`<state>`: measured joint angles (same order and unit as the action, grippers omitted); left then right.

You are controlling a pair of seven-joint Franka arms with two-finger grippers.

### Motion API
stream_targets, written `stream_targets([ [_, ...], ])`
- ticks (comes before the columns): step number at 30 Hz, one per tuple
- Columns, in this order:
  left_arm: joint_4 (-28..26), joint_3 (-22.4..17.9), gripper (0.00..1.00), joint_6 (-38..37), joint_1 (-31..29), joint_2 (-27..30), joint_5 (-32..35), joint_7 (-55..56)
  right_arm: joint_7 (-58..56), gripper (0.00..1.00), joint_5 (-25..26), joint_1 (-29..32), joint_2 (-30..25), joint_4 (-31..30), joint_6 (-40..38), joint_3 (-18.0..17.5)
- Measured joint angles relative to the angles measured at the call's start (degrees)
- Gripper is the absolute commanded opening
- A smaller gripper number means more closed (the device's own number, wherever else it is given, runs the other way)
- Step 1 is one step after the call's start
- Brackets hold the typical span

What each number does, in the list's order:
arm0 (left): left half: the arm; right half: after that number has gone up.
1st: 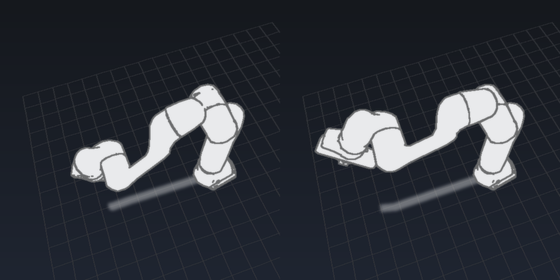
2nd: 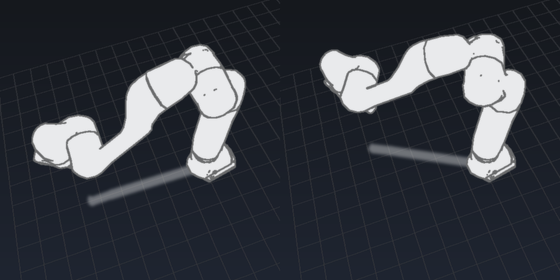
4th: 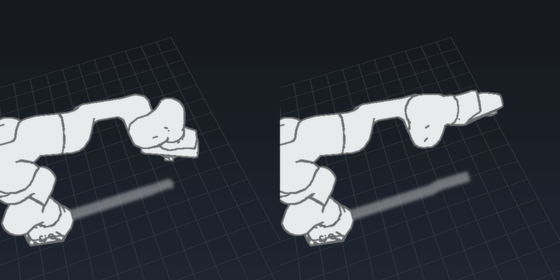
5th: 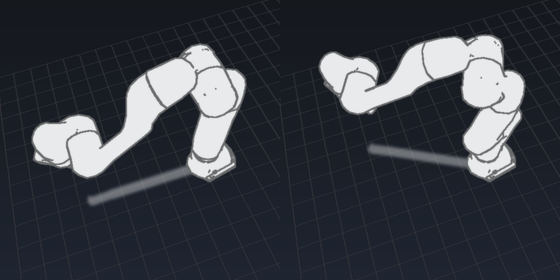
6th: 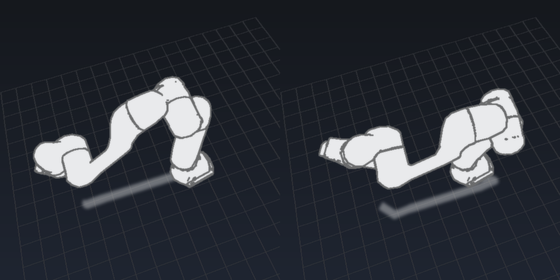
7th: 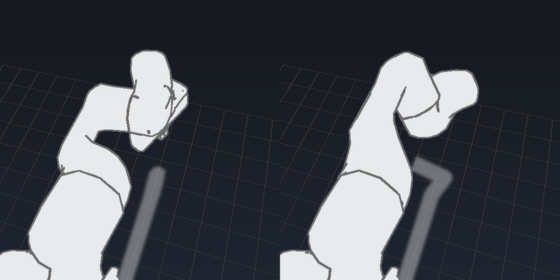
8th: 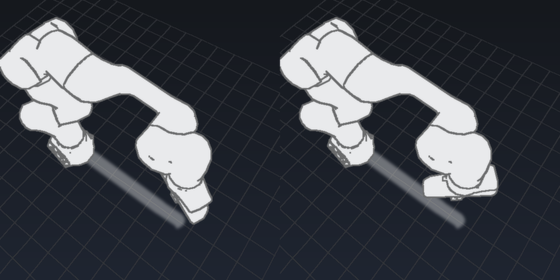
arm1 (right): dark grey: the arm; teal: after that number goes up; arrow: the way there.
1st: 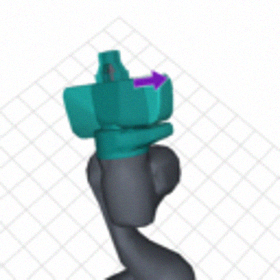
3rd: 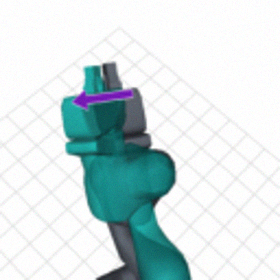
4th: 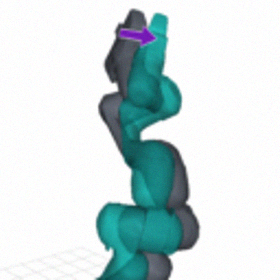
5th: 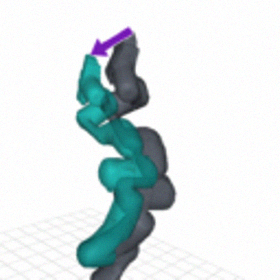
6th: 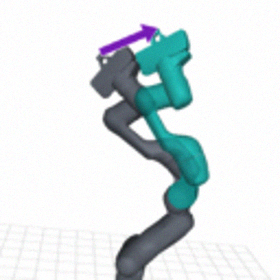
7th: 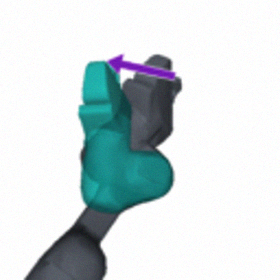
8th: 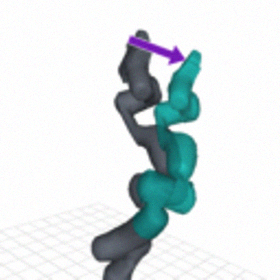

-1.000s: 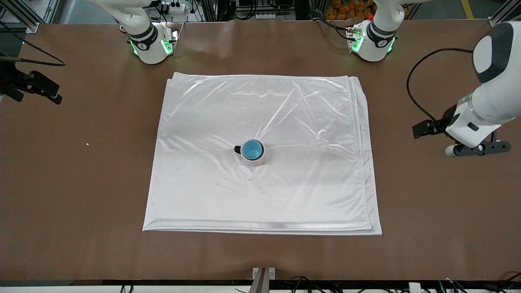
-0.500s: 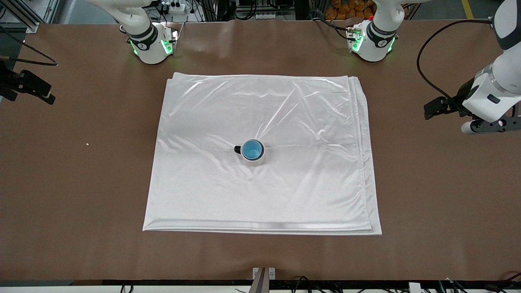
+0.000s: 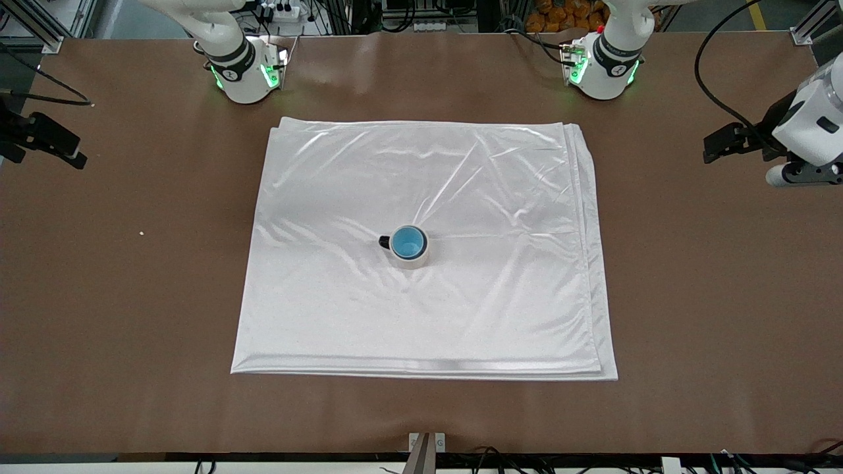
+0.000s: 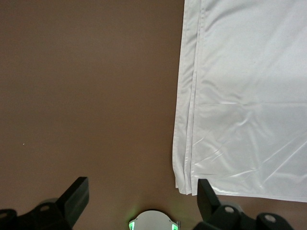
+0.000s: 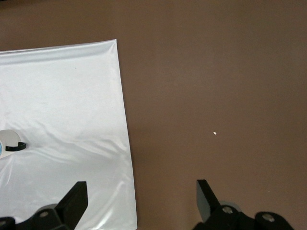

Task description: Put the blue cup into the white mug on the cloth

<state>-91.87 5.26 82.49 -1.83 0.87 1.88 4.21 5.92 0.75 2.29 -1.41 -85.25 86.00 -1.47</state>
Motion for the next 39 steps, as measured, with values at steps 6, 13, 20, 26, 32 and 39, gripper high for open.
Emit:
stream_targets([
  [6, -3.0, -0.1, 1.00, -0.5, -0.6, 2.1, 0.0, -0.8, 0.2, 1.00, 0.0, 0.0, 0.1, 0.0, 0.0, 0.2],
  [13, -5.7, -0.1, 1.00, -0.4, -0.6, 2.4, 0.0, -0.8, 0.2, 1.00, 0.0, 0.8, 0.2, 0.0, 0.0, 0.8],
  [20, -6.9, -0.1, 1.00, 0.8, -0.6, 2.4, 0.1, -0.8, 0.3, 1.00, 0.0, 1.2, 0.2, 0.0, 0.0, 0.9],
  [26, -7.8, -0.1, 1.00, 6.4, -0.7, 2.3, 0.9, -0.8, 0.3, 1.00, 0.0, 1.5, 0.2, 0.0, 0.0, 1.1],
  [32, -8.8, -0.1, 1.00, 11.0, -0.7, 2.2, 1.9, -2.2, 0.3, 1.00, 0.0, 1.6, 0.2, 0.0, 0.0, 1.2],
  [39, -8.9, -0.1, 1.00, 12.4, -0.7, 2.1, 1.9, -5.1, 0.3, 1.00, 0.0, 1.6, 0.2, 0.0, 0.1, 1.2],
])
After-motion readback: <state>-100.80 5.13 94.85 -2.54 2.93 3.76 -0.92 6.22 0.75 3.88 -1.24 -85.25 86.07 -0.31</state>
